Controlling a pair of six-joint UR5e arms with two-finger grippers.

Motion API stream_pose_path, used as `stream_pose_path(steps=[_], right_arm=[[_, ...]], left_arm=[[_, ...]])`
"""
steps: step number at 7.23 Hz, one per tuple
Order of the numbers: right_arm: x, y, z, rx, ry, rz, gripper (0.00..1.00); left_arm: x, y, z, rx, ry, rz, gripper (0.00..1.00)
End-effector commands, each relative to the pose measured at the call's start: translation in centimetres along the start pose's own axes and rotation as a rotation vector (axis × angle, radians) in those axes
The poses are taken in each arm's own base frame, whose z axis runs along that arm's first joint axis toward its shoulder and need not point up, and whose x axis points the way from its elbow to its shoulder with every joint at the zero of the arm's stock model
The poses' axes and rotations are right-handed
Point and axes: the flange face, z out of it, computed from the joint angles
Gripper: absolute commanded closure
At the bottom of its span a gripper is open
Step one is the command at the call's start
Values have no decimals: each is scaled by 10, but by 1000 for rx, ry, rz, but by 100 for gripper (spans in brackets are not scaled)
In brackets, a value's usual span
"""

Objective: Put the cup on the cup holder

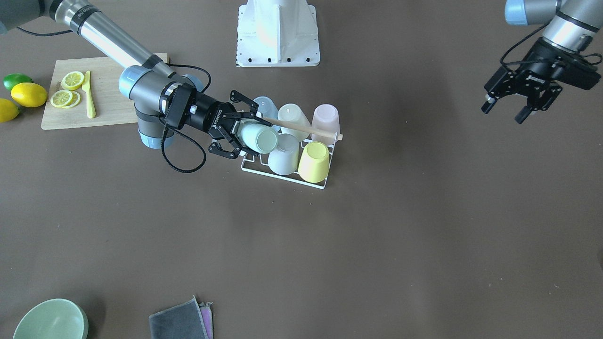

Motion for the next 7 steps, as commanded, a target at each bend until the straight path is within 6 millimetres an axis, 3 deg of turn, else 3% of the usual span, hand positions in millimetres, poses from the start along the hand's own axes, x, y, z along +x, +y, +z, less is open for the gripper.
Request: stream_pose_path(steps=[1, 2, 3, 5, 6, 7], right_arm=[[2, 3, -4, 20, 22, 3, 1], [0, 4, -4, 41, 38, 7, 0], [0, 3, -4, 44, 38, 8, 0], [10, -8, -5, 55, 54, -7, 0], [30, -33, -7, 64, 88, -40, 0], [60, -65, -2, 42, 188, -86, 0]], left_arm=[[-82, -20, -28, -148, -164, -388, 1], [-96, -22, -27, -201, -223, -414, 1], [-119, -20, -20, -258, -248, -296, 1], [-194, -21, -27, -277, -258, -187, 1], [-210, -15, -35, -276, -260, -172, 1], [-229, -18, -66, -212, -262, -229, 1]])
